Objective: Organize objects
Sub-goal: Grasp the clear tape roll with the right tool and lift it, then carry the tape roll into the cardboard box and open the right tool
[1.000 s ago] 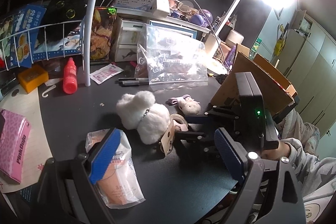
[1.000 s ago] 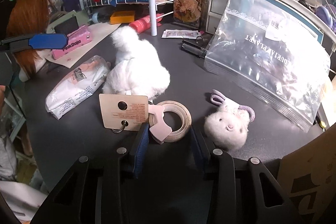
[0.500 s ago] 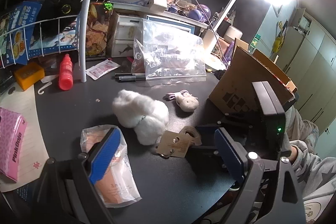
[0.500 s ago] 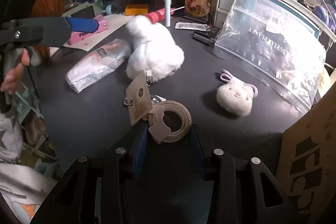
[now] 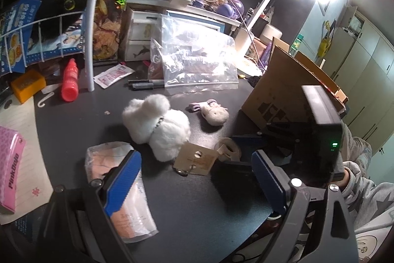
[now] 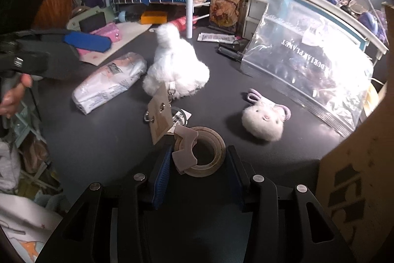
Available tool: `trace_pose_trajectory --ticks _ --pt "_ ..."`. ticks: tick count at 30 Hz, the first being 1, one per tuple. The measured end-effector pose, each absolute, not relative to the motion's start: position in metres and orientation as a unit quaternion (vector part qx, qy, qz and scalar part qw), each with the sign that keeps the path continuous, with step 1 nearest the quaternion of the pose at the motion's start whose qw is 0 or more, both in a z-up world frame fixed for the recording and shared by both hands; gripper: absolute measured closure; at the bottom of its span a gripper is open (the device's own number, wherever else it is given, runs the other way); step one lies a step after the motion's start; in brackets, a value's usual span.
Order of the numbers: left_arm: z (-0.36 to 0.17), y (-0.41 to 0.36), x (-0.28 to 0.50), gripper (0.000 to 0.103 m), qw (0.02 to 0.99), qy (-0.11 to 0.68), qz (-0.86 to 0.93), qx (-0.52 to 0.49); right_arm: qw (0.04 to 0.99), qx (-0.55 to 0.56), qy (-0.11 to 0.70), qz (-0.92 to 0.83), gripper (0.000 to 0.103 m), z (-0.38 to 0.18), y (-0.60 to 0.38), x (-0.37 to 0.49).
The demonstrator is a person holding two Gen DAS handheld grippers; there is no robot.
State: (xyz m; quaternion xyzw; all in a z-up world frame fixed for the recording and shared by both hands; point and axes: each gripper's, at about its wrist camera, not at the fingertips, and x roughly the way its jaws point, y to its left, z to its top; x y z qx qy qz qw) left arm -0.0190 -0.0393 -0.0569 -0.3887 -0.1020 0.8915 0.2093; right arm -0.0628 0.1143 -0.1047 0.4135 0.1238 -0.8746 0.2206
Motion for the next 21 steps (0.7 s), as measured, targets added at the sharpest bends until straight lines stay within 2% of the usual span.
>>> trace_pose_trajectory --ticks 10,14,21 --pt "-0.04 -0.017 -0.029 0.014 0.286 -0.118 0.869 -0.385 0.258 0.346 0.139 -0.891 0.064 -0.044 0.096 -0.034" --pt "-0.031 -0.018 -0.032 0.034 0.312 -0.137 0.858 -0.385 0.266 0.32 0.167 -0.894 0.064 -0.024 0.083 -0.031" --pt "-0.004 -0.014 -0.035 0.058 0.34 -0.138 0.851 -0.377 0.259 0.282 0.208 -0.9 0.064 0.005 0.079 -0.026"
